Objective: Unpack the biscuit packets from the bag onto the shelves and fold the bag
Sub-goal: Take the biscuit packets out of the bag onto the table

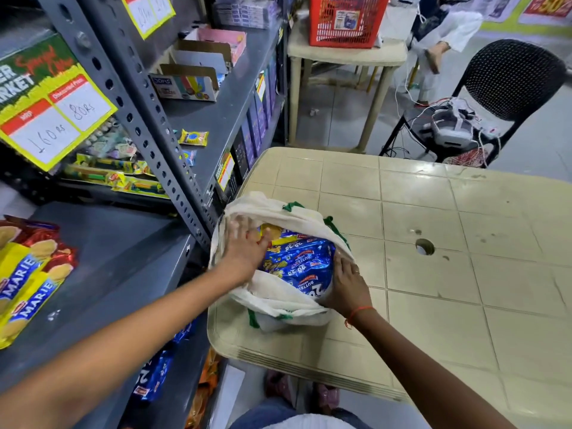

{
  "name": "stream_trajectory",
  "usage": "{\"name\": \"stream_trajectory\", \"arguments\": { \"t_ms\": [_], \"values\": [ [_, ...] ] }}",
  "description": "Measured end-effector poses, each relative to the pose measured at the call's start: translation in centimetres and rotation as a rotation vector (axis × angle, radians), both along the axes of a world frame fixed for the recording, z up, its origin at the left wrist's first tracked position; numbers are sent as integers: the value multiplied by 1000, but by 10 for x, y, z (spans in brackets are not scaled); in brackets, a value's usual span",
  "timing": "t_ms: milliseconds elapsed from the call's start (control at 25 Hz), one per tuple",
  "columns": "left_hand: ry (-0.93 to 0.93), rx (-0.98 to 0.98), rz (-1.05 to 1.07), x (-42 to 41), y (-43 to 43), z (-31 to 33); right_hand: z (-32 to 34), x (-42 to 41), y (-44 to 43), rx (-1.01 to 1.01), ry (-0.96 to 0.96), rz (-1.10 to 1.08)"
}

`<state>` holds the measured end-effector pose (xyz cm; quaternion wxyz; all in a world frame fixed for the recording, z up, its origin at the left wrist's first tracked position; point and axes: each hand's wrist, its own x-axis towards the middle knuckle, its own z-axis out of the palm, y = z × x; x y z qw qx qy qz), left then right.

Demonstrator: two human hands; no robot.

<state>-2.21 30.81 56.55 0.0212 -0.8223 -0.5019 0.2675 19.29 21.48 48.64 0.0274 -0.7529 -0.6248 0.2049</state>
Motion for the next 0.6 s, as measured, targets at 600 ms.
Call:
{"name": "stream_trajectory", "arguments": {
  "t_ms": [600],
  "values": [
    [-726, -284, 204, 62, -13, 50, 53, 7, 5, 289, 752, -96]
  ]
}}
